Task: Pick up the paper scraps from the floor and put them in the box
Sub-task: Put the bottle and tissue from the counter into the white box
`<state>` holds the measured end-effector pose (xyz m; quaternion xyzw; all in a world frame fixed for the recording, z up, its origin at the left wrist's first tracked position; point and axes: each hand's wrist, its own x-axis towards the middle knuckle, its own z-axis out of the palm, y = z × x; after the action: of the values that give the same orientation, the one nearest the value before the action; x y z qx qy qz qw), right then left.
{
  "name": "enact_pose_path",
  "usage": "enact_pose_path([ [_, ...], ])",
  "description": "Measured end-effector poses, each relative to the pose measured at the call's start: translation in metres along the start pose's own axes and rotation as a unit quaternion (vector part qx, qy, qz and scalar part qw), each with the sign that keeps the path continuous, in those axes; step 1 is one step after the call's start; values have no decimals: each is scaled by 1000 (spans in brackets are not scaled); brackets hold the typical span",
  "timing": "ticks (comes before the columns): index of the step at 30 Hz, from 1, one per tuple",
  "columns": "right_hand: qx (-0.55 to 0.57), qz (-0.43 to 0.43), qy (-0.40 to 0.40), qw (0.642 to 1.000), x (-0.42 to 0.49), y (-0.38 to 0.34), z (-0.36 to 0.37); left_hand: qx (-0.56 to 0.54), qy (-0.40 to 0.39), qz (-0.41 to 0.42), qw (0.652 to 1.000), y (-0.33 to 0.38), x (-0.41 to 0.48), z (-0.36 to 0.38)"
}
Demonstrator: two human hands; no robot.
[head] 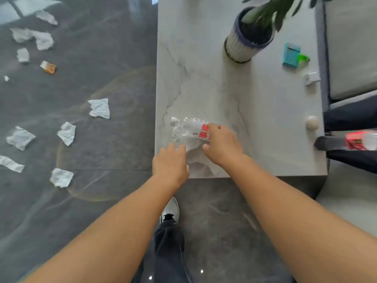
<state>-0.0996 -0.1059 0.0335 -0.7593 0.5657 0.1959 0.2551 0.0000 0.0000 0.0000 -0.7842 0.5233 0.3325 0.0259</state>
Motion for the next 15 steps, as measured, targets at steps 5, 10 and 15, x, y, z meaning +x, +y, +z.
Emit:
enact_pose_path([
  [5, -99, -30, 101, 989, 47, 9, 56, -26, 43, -5, 999, -9, 44, 65],
  [10, -147, -45, 150, 977, 76, 21, 70, -29, 92, 27, 995, 0, 62, 88],
  [15, -65, -5, 64, 996, 62, 22, 77, -144, 105, -10, 984, -27, 44, 89],
])
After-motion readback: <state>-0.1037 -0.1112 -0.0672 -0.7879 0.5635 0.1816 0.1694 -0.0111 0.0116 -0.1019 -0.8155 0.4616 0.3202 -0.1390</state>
